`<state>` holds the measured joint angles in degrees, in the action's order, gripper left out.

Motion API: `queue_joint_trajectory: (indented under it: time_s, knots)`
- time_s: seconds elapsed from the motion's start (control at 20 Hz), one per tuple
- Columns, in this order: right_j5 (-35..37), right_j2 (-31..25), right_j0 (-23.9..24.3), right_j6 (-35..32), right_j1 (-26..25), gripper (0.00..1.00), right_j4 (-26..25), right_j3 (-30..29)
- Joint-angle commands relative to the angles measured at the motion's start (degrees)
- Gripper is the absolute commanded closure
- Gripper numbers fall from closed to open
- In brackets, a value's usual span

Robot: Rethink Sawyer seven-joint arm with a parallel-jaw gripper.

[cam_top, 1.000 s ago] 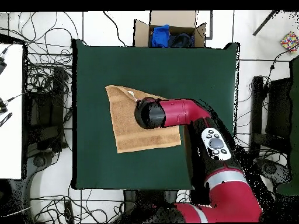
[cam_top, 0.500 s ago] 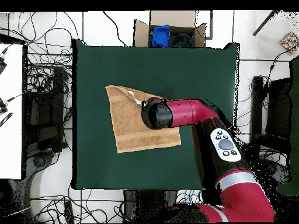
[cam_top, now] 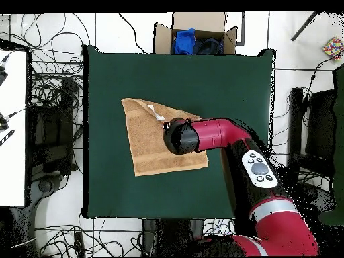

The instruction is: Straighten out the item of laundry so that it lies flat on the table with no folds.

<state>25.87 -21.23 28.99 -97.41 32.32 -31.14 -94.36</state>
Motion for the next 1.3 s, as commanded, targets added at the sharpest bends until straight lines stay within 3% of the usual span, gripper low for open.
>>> queue_joint_trajectory:
  time_s: [0.05, 1.3]
  knots:
    - [2.0, -4.3, 1.1, 8.9, -2.1, 0.0, -5.0, -3.9]
    - [-4.4, -2.9, 0.5, 2.7, -5.4, 0.0, -11.2, -6.4]
